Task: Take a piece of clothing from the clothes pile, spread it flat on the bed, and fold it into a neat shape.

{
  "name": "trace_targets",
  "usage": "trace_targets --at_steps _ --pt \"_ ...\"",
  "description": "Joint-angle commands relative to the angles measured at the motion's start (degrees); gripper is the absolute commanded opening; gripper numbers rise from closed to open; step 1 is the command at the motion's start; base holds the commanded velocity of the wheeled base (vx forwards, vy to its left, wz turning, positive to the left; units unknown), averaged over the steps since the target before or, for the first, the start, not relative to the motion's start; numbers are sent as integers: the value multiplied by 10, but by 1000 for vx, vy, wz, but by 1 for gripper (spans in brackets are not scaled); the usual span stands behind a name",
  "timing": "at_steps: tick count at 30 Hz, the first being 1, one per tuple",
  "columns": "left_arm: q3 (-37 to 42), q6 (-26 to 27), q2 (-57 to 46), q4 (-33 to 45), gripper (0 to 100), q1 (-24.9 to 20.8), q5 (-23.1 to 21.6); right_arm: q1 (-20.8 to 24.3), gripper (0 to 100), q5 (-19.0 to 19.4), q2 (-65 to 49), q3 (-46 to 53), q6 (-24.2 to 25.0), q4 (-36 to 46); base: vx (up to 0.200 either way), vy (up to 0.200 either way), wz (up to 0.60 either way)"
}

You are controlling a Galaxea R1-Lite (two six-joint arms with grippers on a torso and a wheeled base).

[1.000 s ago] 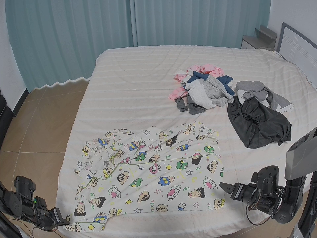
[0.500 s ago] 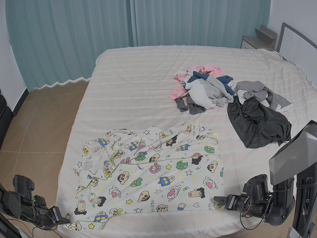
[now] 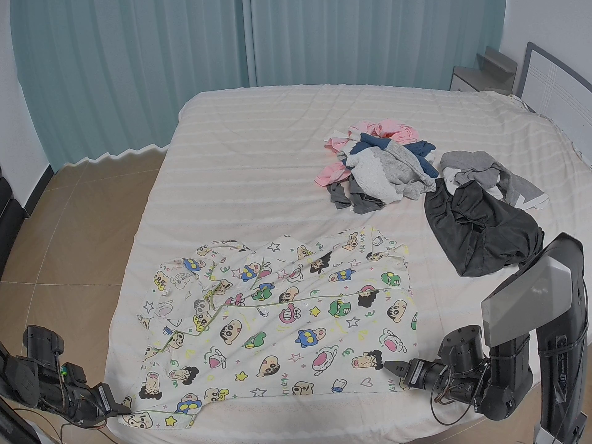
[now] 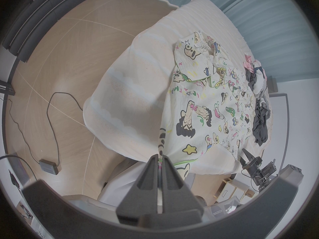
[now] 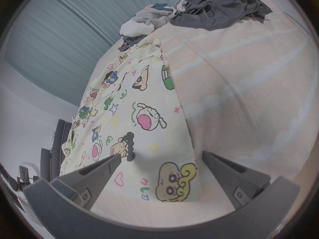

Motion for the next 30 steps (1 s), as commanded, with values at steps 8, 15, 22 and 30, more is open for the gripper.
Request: trace_targets --at_steps 8,15,22,30 --pt "9 0 2 2 0 0 1 10 0 -5 7 -9 -8 0 0 0 0" --pt "9 0 2 5 0 0 3 6 0 -5 -5 11 -15 0 0 0 0" --pt "10 1 3 18 0 0 2 -14 0 -4 -33 40 -31 0 0 0 0" --pt "10 27 0 67 0 -1 5 -18 0 1 -63 83 -36 0 0 0 0"
